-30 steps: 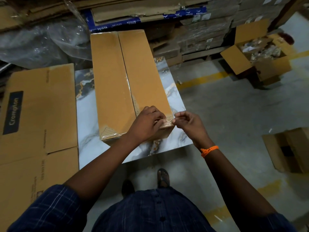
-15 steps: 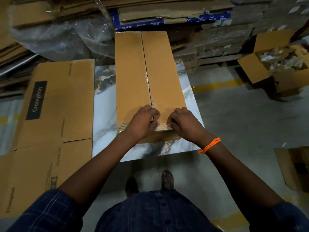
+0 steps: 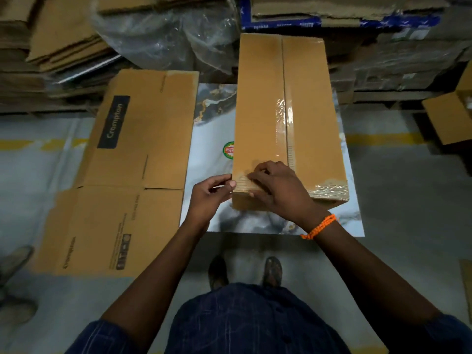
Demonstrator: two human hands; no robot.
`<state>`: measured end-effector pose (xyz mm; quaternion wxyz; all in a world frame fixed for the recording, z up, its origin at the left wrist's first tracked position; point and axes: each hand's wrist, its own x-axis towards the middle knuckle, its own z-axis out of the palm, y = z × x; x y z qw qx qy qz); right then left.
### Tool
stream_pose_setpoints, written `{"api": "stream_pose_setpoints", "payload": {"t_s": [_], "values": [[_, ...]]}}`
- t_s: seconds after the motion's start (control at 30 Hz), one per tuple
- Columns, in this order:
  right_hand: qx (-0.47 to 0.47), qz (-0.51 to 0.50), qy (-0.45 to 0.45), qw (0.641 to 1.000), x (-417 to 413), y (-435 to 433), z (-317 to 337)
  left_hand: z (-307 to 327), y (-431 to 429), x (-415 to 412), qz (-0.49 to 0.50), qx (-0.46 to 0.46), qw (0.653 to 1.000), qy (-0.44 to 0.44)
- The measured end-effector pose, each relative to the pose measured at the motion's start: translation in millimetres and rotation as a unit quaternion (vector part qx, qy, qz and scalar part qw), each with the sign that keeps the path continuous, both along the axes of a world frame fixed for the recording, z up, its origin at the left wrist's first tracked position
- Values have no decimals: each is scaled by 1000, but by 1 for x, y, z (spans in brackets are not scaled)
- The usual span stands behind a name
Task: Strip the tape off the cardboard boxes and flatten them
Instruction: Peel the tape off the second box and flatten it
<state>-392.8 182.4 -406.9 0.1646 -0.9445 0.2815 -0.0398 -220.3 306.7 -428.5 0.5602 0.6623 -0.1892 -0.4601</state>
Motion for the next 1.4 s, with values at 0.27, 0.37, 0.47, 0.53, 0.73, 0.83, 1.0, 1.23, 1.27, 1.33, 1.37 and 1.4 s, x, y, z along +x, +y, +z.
{"api": "stream_pose_setpoints", "payload": {"t_s": [0.27, 0.37, 0.47, 0.53, 0.73, 0.83, 1.0, 1.23, 1.27, 1.33, 1.37, 1.4], "values": [[36, -21, -17, 999, 9, 2, 5, -17, 21, 5, -27, -16, 999, -16], [30, -16, -23, 999, 9, 5, 5, -16, 18, 7, -30, -12, 998, -56], [28, -30, -49, 998, 7, 10, 2, -13, 14, 11, -42, -2, 997, -71], [27, -41, -58, 997, 8, 13, 1, -9, 10, 16, -67, 22, 995, -65], [44, -64, -86, 993, 8, 16, -2, 15, -8, 17, -204, 123, 958, -163], [40, -69, -88, 993, 9, 22, -4, 26, -3, -3, -203, 121, 943, -232], [11, -82, -123, 989, 15, 39, -12, 34, -5, -20, -203, 61, 952, -220], [-7, -220, -265, 939, 6, 68, -28, 21, -14, 18, -165, -63, 933, -314], [20, -236, -282, 930, 5, 69, -26, 14, -21, 18, -206, -65, 910, -353], [72, -259, -327, 906, 2, 67, -19, 0, -33, 10, -308, -46, 859, -408], [94, -269, -352, 891, -1, 66, -15, -6, -37, 5, -333, -34, 847, -413], [114, -281, -376, 875, -5, 65, -12, -10, -39, 1, -339, -25, 844, -414]]}}
